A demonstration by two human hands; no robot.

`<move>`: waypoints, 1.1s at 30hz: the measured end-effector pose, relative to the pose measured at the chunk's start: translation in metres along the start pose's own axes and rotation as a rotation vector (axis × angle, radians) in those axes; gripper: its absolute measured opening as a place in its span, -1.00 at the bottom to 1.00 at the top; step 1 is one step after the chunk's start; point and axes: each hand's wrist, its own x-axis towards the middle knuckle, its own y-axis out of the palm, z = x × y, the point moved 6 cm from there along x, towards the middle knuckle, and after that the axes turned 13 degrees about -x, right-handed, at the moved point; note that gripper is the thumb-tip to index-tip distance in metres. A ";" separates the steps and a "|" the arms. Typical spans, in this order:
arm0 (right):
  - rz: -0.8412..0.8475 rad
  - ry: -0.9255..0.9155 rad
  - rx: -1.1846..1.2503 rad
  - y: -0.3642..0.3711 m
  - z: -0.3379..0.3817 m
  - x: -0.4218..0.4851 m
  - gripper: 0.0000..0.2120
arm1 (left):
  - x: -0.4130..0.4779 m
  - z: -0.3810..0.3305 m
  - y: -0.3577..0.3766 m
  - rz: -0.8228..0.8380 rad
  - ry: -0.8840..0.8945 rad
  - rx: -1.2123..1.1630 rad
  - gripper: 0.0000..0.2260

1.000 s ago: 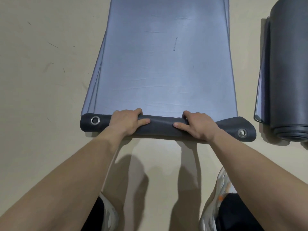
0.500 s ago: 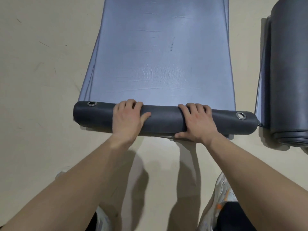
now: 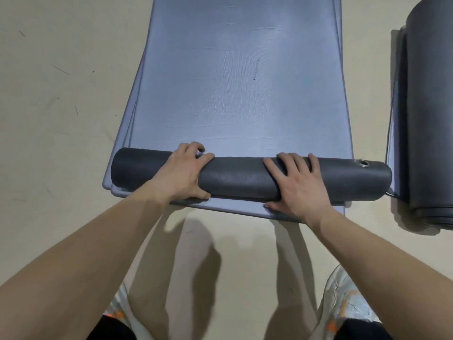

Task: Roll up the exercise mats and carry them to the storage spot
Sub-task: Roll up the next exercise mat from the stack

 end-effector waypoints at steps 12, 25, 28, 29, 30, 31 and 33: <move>0.466 -0.098 0.271 -0.017 0.019 -0.039 -0.12 | -0.083 -0.057 0.028 0.097 -0.145 0.130 -0.13; 0.235 0.093 0.225 -0.019 0.007 -0.031 -0.14 | -0.020 -0.041 -0.017 0.298 -0.231 -0.128 -0.17; 0.463 -0.005 0.357 -0.019 -0.013 0.006 -0.06 | -0.049 -0.048 -0.021 -0.190 -0.148 0.003 -0.20; 0.521 -0.032 0.397 -0.018 -0.016 0.015 -0.04 | -0.059 -0.051 -0.013 -0.234 -0.142 0.064 -0.16; 0.542 -0.051 0.417 -0.019 -0.018 0.022 -0.02 | -0.062 -0.050 -0.004 -0.203 -0.152 0.119 -0.09; 0.515 -0.057 0.399 -0.020 -0.019 0.024 -0.01 | -0.060 -0.048 0.002 -0.153 -0.169 0.153 -0.03; 0.336 0.009 0.280 -0.028 -0.023 0.020 0.03 | -0.042 -0.038 0.001 -0.131 -0.184 0.120 -0.01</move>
